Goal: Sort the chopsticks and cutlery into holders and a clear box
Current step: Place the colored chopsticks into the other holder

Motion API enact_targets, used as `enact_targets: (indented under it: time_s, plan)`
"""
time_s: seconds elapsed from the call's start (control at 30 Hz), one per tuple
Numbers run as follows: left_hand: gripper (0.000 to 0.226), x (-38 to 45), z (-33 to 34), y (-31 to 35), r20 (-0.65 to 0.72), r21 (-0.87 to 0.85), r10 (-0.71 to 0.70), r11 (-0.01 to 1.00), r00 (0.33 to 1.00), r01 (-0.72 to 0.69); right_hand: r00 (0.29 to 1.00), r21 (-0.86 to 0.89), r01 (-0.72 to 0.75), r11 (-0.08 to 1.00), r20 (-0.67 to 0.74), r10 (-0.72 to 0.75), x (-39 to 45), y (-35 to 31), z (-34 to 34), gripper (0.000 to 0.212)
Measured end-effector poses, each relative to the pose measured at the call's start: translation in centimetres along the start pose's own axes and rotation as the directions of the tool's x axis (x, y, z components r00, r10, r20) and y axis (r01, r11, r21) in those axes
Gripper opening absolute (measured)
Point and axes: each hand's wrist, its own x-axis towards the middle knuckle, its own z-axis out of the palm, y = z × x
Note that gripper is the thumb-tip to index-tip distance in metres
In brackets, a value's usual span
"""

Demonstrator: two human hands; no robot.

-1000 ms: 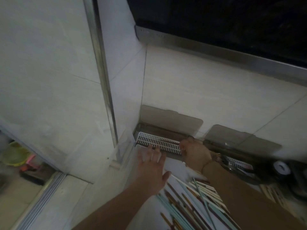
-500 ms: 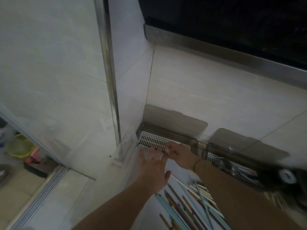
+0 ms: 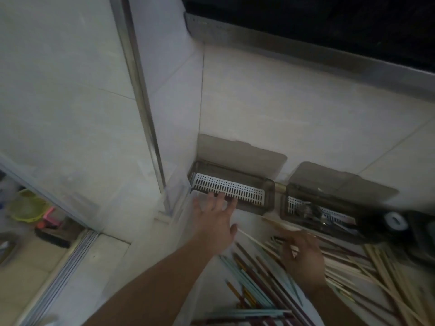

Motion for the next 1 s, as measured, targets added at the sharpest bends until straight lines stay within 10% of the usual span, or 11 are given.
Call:
enact_targets:
  time_s: [0.4, 1.0]
  plan:
    - [0.067, 0.2, 0.1, 0.0, -0.001, 0.039, -0.013, 0.999, 1.0, 0.013, 0.982, -0.135, -0.017, 0.991, 0.184, 0.042, -7.1, -0.3, -0.1, 0.003]
    - [0.071, 0.1, 0.2, 0.0, 0.003, 0.026, -0.009, 1.0, 1.0, 0.009, 0.874, -0.389, -0.106, 0.915, 0.402, 0.272, -6.0, -3.9, 0.1, 0.032]
